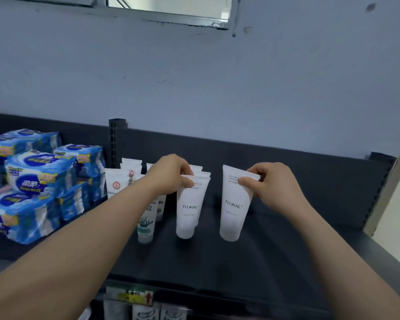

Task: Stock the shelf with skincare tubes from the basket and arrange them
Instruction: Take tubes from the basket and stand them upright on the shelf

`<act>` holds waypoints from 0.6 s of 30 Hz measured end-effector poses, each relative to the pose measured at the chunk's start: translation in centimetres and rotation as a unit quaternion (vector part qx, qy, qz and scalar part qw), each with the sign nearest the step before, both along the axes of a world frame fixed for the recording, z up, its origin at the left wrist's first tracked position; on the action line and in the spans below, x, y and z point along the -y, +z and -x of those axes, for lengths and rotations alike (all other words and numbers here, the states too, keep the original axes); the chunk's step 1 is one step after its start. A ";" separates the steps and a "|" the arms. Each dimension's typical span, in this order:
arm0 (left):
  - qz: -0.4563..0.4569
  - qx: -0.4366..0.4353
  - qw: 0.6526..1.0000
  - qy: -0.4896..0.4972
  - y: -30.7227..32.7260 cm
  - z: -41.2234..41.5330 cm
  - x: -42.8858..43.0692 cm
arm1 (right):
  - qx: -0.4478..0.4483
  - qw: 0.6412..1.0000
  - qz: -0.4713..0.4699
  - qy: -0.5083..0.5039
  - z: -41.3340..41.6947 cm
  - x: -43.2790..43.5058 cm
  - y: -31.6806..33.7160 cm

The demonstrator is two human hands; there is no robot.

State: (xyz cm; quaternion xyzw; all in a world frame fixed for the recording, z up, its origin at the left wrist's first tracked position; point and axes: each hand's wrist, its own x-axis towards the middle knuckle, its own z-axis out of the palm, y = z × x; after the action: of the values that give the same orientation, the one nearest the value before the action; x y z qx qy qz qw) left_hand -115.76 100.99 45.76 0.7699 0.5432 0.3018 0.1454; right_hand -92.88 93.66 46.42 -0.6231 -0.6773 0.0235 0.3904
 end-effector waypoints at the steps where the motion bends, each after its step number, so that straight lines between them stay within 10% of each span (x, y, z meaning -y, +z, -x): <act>1: 0.003 -0.012 1.000 0.004 -0.3 -0.2 -0.7 | -0.002 1.000 0.005 0.004 -0.2 -0.5 -0.3; 18: 0.027 -0.114 0.993 -0.010 -1.2 0.9 -4.0 | -0.028 0.996 0.051 0.067 2.0 -3.2 -2.7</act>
State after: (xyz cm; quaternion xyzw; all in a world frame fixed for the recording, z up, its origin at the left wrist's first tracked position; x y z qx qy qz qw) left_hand -116.66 104.95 44.57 0.8005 0.5562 0.1961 0.1065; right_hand -94.91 96.87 43.70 -0.5941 -0.7046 0.1012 0.3746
